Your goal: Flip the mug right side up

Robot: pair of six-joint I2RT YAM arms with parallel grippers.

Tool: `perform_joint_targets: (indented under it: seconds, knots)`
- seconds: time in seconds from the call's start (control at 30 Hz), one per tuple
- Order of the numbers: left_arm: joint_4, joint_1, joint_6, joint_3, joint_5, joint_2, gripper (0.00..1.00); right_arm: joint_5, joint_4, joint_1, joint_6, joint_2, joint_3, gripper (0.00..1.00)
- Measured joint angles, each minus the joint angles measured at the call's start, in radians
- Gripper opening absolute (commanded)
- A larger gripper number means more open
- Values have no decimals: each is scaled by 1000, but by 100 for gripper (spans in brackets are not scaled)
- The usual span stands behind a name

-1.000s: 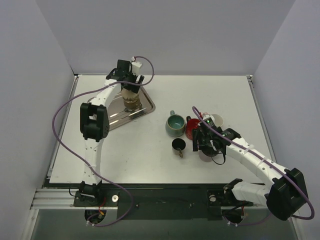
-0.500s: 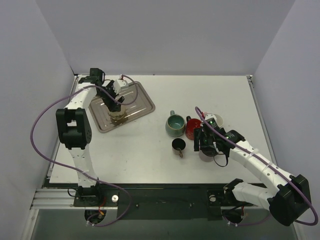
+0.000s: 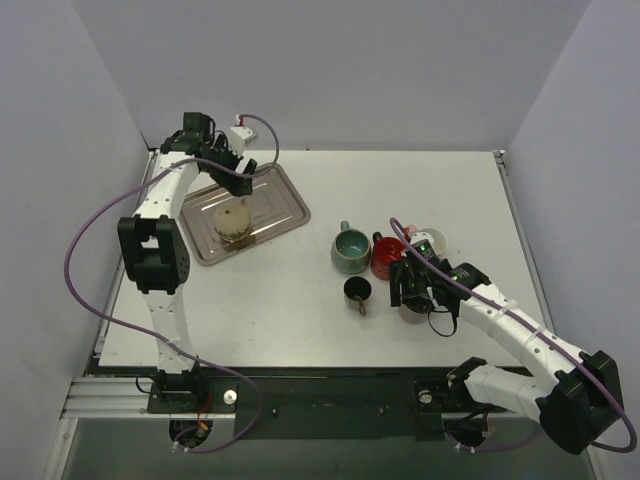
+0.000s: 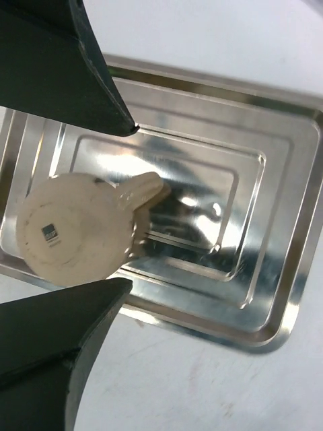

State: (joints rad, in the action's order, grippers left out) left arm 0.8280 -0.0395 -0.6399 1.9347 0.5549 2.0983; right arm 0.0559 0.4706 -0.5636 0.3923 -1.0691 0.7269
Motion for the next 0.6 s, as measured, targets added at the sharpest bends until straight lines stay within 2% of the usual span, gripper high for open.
perform_joint_targets:
  seconds: [0.13, 0.23, 0.3, 0.4, 0.6]
  knots:
    - [23, -53, 141, 240, -178, 122, 97, 5, 0, 0, -3, 0, -1, 59]
    - [39, -77, 196, 307, -247, 181, 96, 8, -3, 0, -4, 0, -7, 59]
    - [71, -85, 211, 308, -291, 209, 90, 8, -4, 0, -4, 0, -15, 59]
    - [111, -92, 204, 285, -318, 238, 87, 8, -4, 0, -4, 0, -24, 59]
    - [110, -119, 128, 109, -310, 228, 83, 9, -6, 0, -4, 0, -29, 59]
